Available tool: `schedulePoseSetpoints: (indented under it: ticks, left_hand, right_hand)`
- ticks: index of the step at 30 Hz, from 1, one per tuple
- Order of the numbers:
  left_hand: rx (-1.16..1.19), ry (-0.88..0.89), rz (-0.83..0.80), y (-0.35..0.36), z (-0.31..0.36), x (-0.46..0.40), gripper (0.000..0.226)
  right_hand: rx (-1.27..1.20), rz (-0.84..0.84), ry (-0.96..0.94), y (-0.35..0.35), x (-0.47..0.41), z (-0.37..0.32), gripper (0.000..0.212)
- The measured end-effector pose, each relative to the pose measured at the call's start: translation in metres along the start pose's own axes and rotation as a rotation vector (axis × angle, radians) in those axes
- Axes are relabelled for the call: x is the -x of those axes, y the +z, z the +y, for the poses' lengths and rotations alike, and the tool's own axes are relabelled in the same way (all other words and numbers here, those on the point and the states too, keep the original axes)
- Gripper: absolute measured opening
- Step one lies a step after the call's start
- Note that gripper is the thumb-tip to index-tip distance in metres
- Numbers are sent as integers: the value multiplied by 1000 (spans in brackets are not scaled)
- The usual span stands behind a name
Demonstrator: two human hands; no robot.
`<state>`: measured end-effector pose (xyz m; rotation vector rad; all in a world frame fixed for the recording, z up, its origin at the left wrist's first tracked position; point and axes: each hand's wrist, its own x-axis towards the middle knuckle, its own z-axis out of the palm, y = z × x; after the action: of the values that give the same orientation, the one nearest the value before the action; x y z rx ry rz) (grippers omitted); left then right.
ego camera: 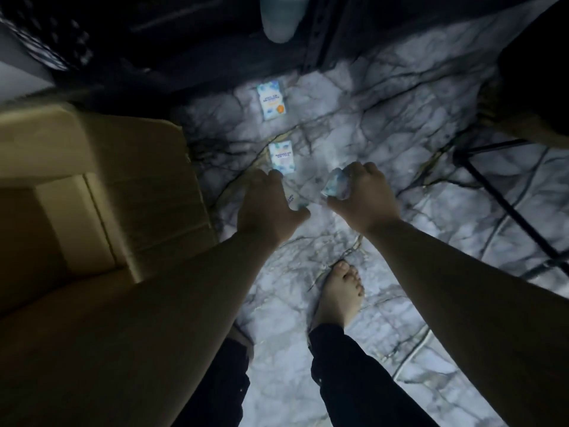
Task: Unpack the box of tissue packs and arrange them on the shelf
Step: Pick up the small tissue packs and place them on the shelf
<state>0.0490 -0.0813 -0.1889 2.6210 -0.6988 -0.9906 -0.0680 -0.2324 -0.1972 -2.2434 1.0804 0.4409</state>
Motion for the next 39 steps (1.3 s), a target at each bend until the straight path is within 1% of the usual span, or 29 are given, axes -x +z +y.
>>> schedulePoseSetpoints:
  ticks: [3,6,10,13,17,19,22,24,28,32,36,39]
  left_hand:
    - [-74,103,-1,-53,28,41,74]
    - [-93,151,7,-113,54,86,78]
    - [-49,187,67,-192,79,155,80]
    - [-23,158,88,-255,94,206,79]
    - [49,123,144,-331,106,274,70]
    - [82,83,181,-366,112,305,67]
    - [81,45,255,-411,119,346,68]
    - [57,50,342,-438,120,370,70]
    - [34,-4,469,-484,114,410,81]
    - [35,-56,553,-533,94,438,83]
    - [74,-81,631,-586,63,460,91]
    - [95,-72,680,-627,32,472,91]
  right_hand:
    - [3,43,5,-51,43,-24,52]
    - [0,66,-4,-108,89,-52,51]
    - [-14,-1,-58,-183,148,-91,53]
    - [-25,-36,-124,-241,192,-130,59]
    - [-62,-20,-213,-309,252,-178,64]
    - [-58,-18,-260,-339,277,-200,63]
    - [-26,-9,-352,-379,306,-235,61]
    - [-11,-2,-439,-404,323,-261,62]
    - [47,-19,-584,-446,346,-319,63]
    - [125,-56,-690,-479,365,-380,58]
    - [159,-32,-783,-492,385,-444,54]
    - [149,3,-850,-487,396,-497,55]
